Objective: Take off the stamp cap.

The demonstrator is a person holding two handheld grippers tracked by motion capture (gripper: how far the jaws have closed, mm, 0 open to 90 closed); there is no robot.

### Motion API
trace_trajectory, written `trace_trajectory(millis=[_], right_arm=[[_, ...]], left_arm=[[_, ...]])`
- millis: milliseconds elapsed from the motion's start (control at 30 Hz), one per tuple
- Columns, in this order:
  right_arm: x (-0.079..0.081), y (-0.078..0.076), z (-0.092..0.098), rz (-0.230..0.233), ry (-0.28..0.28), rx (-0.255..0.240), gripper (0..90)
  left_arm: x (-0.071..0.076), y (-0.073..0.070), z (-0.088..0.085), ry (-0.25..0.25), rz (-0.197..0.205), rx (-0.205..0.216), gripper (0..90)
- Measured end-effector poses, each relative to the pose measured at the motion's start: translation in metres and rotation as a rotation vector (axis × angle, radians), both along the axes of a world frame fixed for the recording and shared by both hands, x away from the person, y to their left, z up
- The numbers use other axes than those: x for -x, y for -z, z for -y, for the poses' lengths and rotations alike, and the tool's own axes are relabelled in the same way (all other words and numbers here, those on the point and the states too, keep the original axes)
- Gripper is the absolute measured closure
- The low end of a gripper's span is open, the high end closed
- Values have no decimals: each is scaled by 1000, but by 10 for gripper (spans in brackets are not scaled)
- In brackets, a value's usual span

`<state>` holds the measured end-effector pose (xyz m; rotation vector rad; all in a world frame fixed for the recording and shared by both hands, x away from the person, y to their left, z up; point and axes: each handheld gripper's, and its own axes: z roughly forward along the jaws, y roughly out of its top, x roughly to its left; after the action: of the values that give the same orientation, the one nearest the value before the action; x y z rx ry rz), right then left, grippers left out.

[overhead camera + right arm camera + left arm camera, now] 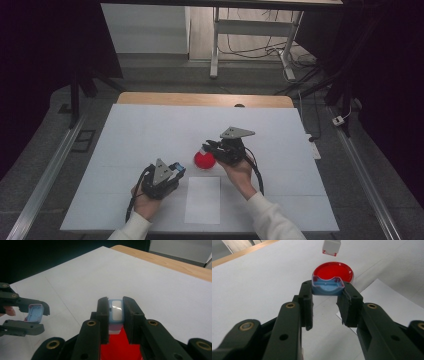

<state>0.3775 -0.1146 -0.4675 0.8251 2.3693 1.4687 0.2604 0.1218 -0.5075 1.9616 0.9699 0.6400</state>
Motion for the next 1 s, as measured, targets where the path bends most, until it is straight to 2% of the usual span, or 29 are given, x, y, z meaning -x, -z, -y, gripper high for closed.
trace_trajectory(millis=[600,1000], right_arm=[[-8,6,-8,10,-6,92,751],[-11,10,-9,-4,-10,114,751]], left_arm=[[0,0,0,2,-1,0,659],[0,0,0,0,-2,3,659]])
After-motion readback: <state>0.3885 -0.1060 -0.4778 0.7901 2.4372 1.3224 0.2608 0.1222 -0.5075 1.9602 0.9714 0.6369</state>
